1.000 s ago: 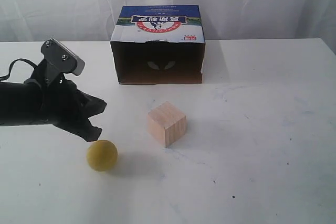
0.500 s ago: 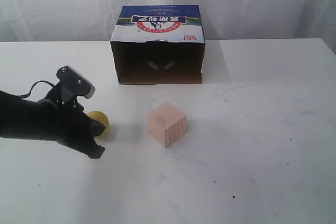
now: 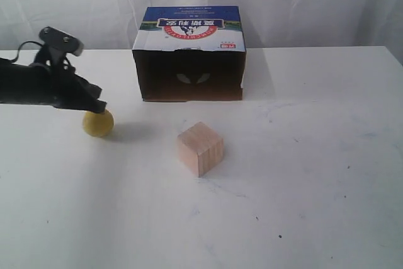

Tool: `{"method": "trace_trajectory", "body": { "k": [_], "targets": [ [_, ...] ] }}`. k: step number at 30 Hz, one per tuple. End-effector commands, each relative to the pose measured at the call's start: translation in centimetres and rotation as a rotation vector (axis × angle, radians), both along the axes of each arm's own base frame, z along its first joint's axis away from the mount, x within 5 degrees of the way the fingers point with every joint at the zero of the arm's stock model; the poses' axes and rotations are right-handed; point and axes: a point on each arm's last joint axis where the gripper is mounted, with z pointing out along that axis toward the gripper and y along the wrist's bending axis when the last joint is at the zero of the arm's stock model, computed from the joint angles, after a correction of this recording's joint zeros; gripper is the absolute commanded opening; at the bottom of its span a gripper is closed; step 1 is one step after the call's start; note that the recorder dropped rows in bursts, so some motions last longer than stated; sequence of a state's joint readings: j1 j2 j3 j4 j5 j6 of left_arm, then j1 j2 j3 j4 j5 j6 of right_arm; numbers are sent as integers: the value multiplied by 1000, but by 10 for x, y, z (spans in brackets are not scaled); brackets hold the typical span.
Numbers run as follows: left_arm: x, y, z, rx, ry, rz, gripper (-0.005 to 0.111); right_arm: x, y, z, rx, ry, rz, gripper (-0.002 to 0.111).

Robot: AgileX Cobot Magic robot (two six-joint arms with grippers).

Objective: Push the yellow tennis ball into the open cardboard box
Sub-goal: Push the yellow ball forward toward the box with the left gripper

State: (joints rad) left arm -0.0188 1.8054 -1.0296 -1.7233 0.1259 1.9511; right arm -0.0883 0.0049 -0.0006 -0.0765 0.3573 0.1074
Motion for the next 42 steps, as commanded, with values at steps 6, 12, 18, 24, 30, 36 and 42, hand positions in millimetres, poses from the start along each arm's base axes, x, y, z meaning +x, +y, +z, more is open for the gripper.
{"method": "trace_trajectory", "body": {
  "k": [6, 12, 18, 24, 30, 36, 42],
  "targets": [
    [67, 79, -21, -311, -65, 63, 0, 0, 0, 1, 1, -11, -8, 0],
    [75, 72, -56, -387, -4, 17, 0, 0, 0, 1, 1, -11, -8, 0],
    [73, 64, -76, -458, 27, -45, 0, 0, 0, 1, 1, -11, -8, 0],
    [73, 64, -77, -462, 34, -40, 0, 0, 0, 1, 1, -11, -8, 0],
    [70, 57, -70, -576, 39, -90, 0, 0, 0, 1, 1, -11, -8, 0],
    [65, 47, -60, -685, 23, -207, 0, 0, 0, 1, 1, -11, -8, 0],
    [70, 61, -23, -461, -80, -87, 0, 0, 0, 1, 1, -11, -8, 0]
  ]
}}
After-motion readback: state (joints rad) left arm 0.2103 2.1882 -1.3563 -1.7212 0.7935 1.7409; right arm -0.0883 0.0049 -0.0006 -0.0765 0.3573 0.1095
